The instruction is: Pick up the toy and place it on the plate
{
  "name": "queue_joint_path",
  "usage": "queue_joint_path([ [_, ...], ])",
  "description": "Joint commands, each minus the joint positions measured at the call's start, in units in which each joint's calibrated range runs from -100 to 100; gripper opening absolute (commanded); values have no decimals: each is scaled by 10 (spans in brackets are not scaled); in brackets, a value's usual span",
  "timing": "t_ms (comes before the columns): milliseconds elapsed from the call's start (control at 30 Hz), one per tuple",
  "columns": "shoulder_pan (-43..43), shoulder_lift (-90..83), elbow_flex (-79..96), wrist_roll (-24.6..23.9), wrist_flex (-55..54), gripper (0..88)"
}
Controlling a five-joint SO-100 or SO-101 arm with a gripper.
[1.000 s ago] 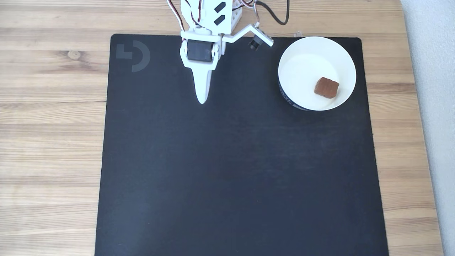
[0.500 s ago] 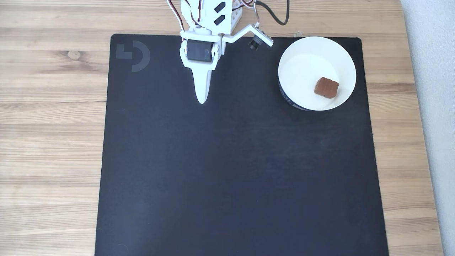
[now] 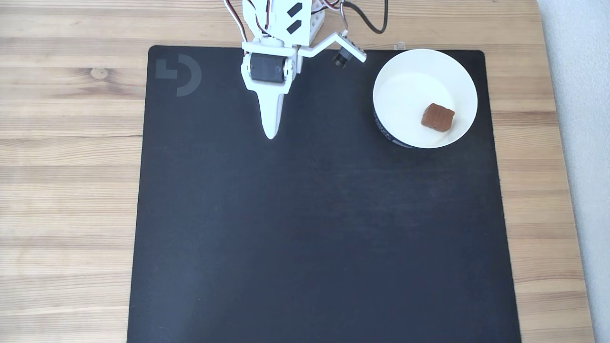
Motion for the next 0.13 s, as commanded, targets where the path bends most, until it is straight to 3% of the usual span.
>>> queue_joint_path([
  [0,1,-9,8,1,0,26],
  [100,1,-9,8,1,0,26],
])
